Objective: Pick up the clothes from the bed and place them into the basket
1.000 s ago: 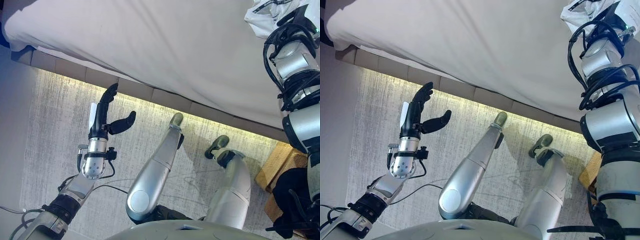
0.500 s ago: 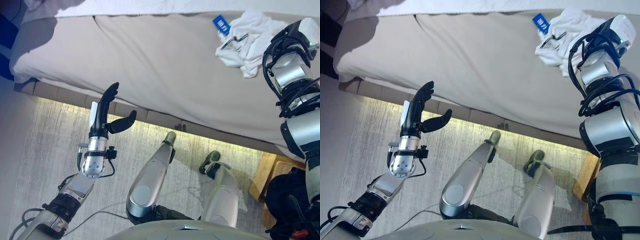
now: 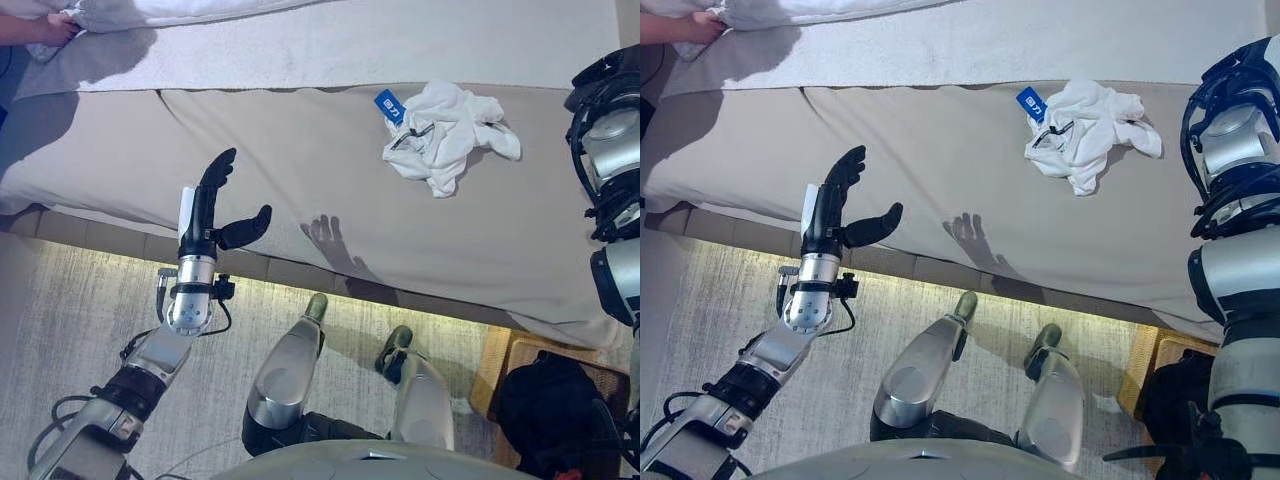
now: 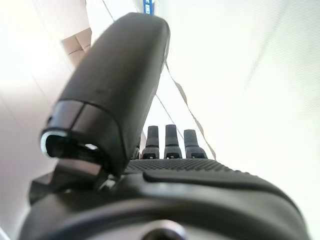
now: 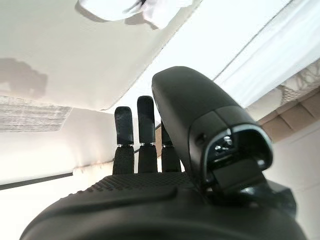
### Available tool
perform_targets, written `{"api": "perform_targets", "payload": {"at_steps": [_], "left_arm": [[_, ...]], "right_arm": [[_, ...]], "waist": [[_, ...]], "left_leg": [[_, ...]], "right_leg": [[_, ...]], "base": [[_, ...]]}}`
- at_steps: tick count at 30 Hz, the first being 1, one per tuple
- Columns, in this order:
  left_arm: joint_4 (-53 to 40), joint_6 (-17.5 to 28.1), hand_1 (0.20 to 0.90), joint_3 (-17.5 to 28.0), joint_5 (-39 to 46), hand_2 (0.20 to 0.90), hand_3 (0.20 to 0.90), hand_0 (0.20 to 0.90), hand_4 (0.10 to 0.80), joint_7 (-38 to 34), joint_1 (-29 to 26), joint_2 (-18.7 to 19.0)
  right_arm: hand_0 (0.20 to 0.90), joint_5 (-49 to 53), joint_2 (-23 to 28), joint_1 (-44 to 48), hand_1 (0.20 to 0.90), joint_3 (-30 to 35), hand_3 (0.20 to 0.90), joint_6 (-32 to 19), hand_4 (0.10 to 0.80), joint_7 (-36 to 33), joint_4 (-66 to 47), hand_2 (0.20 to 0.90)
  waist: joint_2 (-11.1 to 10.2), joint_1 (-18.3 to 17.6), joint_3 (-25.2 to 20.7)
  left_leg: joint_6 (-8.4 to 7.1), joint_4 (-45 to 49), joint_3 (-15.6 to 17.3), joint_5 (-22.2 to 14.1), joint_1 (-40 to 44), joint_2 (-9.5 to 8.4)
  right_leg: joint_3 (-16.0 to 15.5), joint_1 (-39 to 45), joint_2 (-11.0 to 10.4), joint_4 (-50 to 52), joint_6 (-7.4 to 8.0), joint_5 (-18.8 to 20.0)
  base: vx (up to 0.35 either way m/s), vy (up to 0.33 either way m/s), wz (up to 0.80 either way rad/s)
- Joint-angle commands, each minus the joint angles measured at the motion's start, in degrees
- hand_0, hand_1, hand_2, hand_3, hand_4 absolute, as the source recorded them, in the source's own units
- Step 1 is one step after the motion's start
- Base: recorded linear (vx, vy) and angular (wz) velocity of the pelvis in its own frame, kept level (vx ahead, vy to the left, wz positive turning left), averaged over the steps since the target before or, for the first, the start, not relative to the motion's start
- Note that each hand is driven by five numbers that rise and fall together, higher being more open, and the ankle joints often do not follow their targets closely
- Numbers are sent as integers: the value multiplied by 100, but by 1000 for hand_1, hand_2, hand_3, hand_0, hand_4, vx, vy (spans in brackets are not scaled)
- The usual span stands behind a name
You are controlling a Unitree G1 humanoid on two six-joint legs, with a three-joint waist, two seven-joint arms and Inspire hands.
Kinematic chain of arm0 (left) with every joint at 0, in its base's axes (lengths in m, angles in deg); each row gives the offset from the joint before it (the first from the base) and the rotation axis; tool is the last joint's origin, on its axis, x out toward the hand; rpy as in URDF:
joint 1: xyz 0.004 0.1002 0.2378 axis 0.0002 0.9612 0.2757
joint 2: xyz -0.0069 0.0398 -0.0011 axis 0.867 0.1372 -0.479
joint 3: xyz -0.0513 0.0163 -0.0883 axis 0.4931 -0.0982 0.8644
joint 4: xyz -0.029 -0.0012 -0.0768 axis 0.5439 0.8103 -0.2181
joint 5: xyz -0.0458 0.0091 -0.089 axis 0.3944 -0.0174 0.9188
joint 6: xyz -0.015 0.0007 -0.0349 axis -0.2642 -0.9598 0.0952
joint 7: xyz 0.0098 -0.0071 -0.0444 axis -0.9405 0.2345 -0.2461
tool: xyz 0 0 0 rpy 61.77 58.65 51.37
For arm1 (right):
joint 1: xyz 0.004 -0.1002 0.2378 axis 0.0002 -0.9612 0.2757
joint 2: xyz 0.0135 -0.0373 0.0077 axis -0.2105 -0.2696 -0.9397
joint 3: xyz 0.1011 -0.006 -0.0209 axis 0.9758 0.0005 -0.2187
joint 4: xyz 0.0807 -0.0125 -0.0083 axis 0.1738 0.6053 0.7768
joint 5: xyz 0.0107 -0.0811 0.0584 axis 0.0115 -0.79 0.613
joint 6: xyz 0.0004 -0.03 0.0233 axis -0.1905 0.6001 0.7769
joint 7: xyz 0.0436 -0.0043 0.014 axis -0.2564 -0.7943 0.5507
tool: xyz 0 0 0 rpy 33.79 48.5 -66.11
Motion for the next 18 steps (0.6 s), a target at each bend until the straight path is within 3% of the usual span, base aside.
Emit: {"api": "perform_targets", "payload": {"at_steps": [1, 9, 18], "left_arm": [[-333, 602, 900, 157, -76, 900, 900, 900, 800, -212, 170, 46], [-751, 854, 900, 42, -56, 900, 900, 900, 800, -192, 417, -8], [-1095, 971, 900, -81, 65, 900, 900, 900, 800, -184, 580, 56]], "right_arm": [[900, -497, 287, 491, 900, -483, 900, -241, 800, -507, -289, 900], [900, -781, 312, 924, 900, -1009, 900, -63, 800, -569, -235, 900], [900, -322, 233, 1037, 900, -1159, 900, 260, 800, -542, -533, 900]], "waist": [[-29, 41, -295], [247, 119, -147], [474, 112, -147]], "left_leg": [[58, 331, 97, -373, -600, 96], [176, 1125, 110, -523, -1701, -163], [297, 1920, 176, -730, -2926, -271]], "right_leg": [[-114, -72, 104, 702, -286, -764], [-152, -1173, 10, 1645, -468, -1002], [-34, -2454, -17, 2486, -502, -1121]], "base": [[0, 0, 0], [-14, 34, 11], [-12, 23, 6]]}}
